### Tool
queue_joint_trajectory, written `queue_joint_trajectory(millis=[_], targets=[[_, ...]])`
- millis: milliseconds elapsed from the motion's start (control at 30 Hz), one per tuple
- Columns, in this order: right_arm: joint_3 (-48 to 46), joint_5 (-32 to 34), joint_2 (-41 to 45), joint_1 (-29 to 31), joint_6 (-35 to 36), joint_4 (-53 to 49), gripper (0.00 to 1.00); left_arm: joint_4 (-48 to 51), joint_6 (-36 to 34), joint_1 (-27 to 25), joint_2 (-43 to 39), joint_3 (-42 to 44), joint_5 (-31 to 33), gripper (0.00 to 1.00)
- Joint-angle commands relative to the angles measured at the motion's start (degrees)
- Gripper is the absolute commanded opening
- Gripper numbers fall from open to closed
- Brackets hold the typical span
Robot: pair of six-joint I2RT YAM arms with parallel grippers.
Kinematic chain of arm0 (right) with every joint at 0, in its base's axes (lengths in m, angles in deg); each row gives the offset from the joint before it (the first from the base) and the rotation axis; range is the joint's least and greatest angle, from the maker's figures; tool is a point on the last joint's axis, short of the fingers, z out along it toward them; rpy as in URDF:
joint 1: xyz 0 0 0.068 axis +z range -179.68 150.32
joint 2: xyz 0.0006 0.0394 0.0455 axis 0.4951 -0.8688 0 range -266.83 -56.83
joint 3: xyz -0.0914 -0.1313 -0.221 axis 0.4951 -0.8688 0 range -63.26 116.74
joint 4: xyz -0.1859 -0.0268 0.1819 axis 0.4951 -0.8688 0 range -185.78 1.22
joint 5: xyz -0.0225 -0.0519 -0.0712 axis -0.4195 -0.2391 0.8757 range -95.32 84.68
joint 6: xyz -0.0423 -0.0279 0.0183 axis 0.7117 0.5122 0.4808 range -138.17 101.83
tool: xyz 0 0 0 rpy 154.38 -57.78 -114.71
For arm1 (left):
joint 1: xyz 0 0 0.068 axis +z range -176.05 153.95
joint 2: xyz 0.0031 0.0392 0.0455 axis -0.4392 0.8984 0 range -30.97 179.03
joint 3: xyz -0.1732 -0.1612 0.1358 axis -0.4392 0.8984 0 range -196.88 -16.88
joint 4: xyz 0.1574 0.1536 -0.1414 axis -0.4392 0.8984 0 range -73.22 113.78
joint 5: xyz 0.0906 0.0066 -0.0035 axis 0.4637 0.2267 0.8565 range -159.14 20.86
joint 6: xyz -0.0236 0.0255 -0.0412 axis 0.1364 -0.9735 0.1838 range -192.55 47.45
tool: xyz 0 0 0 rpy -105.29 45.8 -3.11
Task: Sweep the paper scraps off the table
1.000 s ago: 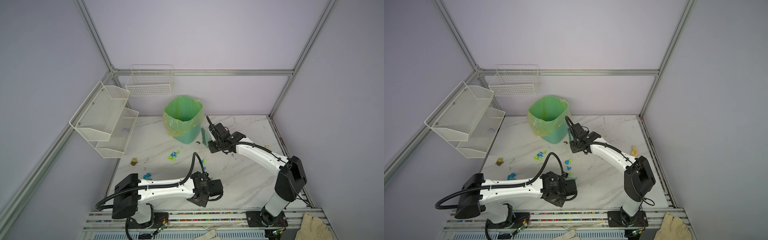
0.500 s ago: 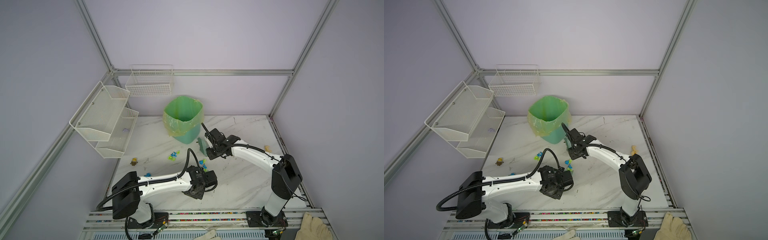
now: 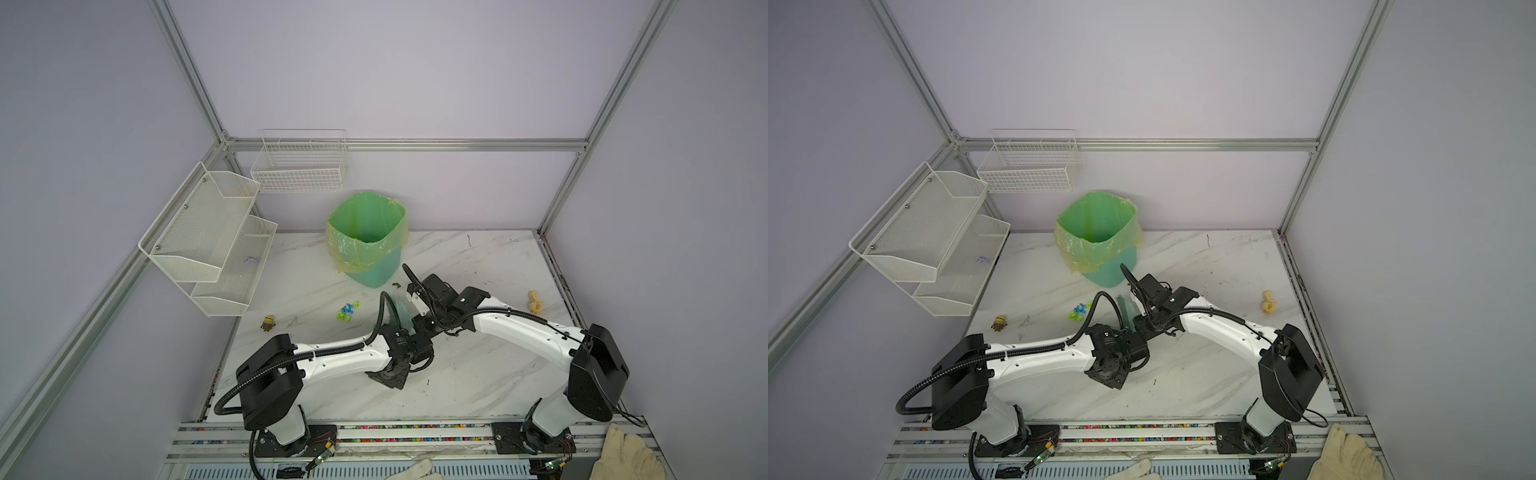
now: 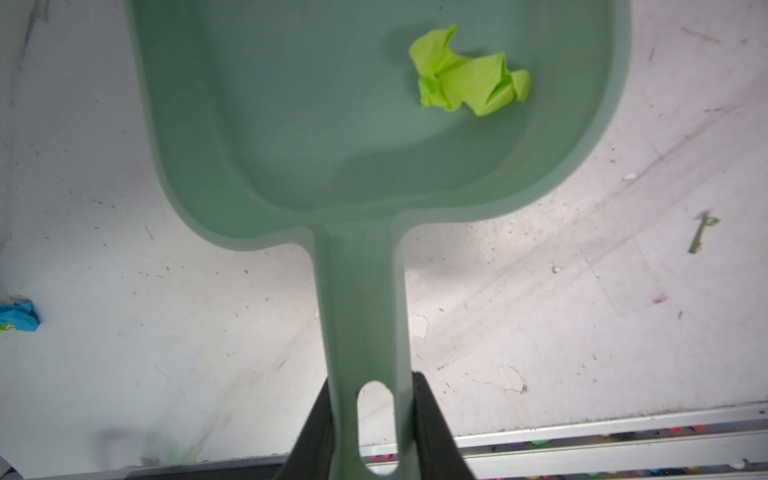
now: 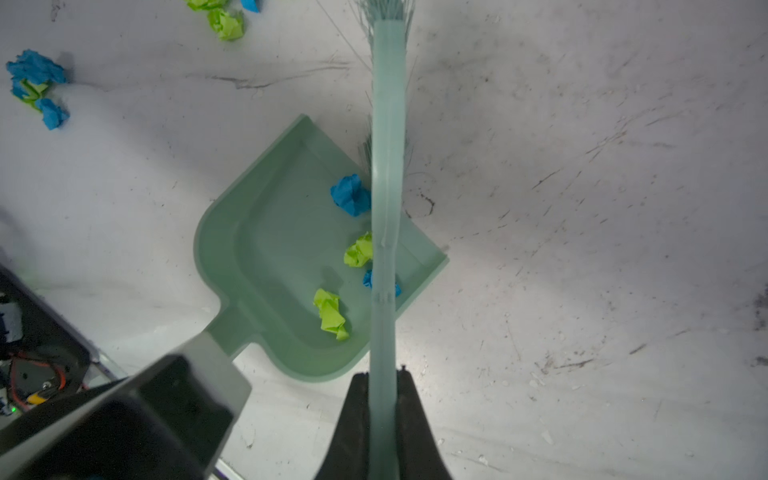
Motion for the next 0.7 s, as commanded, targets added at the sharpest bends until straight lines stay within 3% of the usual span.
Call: queue_joint_trajectory(millis=[0,133,367,667], targets=[[-2.0,-6.45,3.4,0.42,-2.21,0.48,0.0,-0.37,-2.76,0.92,0.48,-0.12,0.5,0.0],[-1.89,-5.79,6.67,0.38,-3.54,0.25,0.0,-0.6,-3.34,1.24,0.48,-0.04,1.26,0.0],[0.15,2.88,9.2,-0.98,-8.11,-1.17,0.0,-1.01,-3.07,1.33,-0.4,0.61,2.68,0.0],[3.03,12.79,7.87,-4.93,-8.98,1.09,0.0,-3.52,-2.18,1.33,-3.55,2.33,4.88,0.0]])
